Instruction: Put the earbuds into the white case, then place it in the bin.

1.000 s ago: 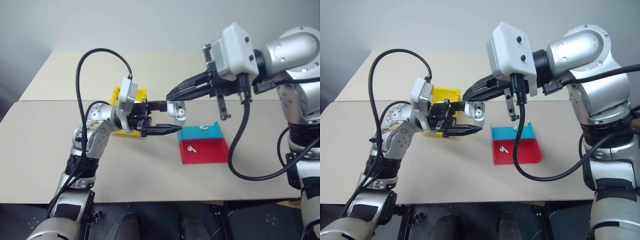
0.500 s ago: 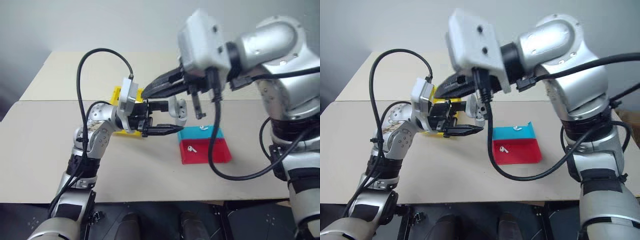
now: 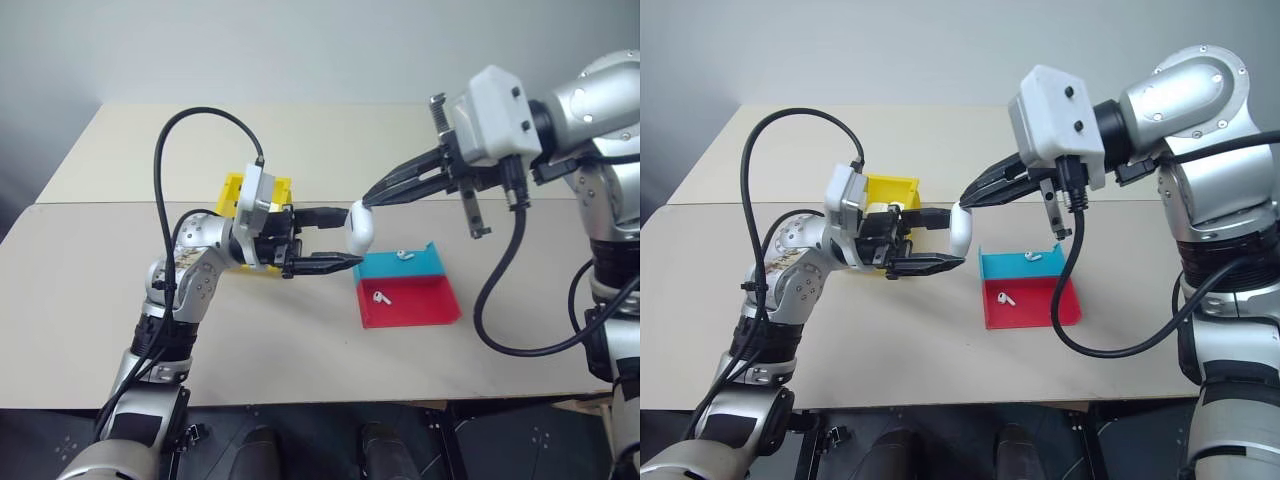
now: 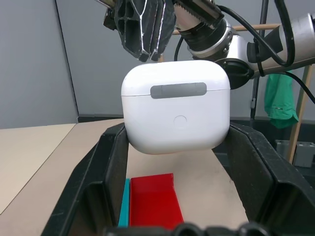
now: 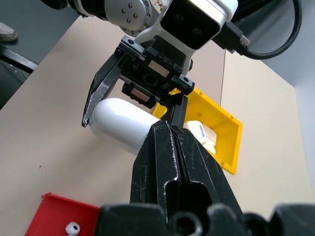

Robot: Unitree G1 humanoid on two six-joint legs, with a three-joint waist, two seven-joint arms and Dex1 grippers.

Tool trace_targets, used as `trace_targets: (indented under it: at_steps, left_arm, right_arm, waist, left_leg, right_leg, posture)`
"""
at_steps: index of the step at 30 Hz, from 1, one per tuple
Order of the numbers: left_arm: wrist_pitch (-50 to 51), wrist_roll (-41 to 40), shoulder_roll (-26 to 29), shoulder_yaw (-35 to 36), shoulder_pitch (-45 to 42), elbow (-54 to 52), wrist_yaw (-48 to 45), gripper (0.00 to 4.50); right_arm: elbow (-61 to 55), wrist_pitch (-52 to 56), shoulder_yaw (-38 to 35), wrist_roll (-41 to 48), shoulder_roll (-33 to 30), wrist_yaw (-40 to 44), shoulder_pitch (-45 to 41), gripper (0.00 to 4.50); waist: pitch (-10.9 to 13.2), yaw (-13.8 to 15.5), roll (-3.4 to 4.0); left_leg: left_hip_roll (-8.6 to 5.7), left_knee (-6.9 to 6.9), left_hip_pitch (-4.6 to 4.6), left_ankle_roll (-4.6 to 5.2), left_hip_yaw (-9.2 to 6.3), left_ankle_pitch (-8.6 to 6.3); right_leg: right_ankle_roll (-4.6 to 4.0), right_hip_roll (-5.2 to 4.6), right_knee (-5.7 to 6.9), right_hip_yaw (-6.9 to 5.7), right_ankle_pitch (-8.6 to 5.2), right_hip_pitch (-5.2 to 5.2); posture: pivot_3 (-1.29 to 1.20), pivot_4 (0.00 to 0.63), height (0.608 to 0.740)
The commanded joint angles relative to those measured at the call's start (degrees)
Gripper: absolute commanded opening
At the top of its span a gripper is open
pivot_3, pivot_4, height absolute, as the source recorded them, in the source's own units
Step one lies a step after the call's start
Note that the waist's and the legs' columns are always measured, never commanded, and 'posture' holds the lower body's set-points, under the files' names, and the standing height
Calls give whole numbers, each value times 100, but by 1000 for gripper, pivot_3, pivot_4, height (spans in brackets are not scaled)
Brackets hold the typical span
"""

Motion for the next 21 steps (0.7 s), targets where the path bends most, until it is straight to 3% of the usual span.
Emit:
trace_targets:
  at_steps: [1, 9, 15, 21]
  left_arm:
    - [-112, -107, -4, 160, -172, -169, 25, 2703]
    - [-105, -144, -3, 321, -57, -290, 310, 2703]
    - [-144, -133, 280, 847, 246, -444, 692, 2703]
    - [-169, 110, 784, 1338, 701, -487, 1225, 2703]
  right_arm:
    - [-237, 210, -427, 284, -42, -185, 5, 33]
    - [-606, 1295, -1400, 1005, -78, -1334, 484, 33]
    - [-1422, 2308, -2278, 1778, -327, -2113, 1846, 33]
    - [-2359, 2765, -2664, 1948, -428, -2843, 3498, 33]
  waist:
    - [0, 4, 0]
    - [0, 43, 0]
    - [0, 52, 0]
    - [0, 26, -1]
  left_leg:
    - [0, 1, 0, 0, 1, 0]
    - [0, 1, -6, 0, -4, 0]
    - [-1, 1, -6, 0, -4, 0]
    - [-1, 0, 0, 1, -2, 0]
  right_leg:
    - [0, -1, 0, 0, 0, 0]
    - [0, -2, 1, -5, 0, 3]
    - [0, -4, 2, -3, 0, 2]
    - [0, -3, -2, 2, 0, 2]
  posture:
    - [0, 150, 740]
    - [0, 150, 740]
    - [0, 150, 740]
    - [0, 150, 740]
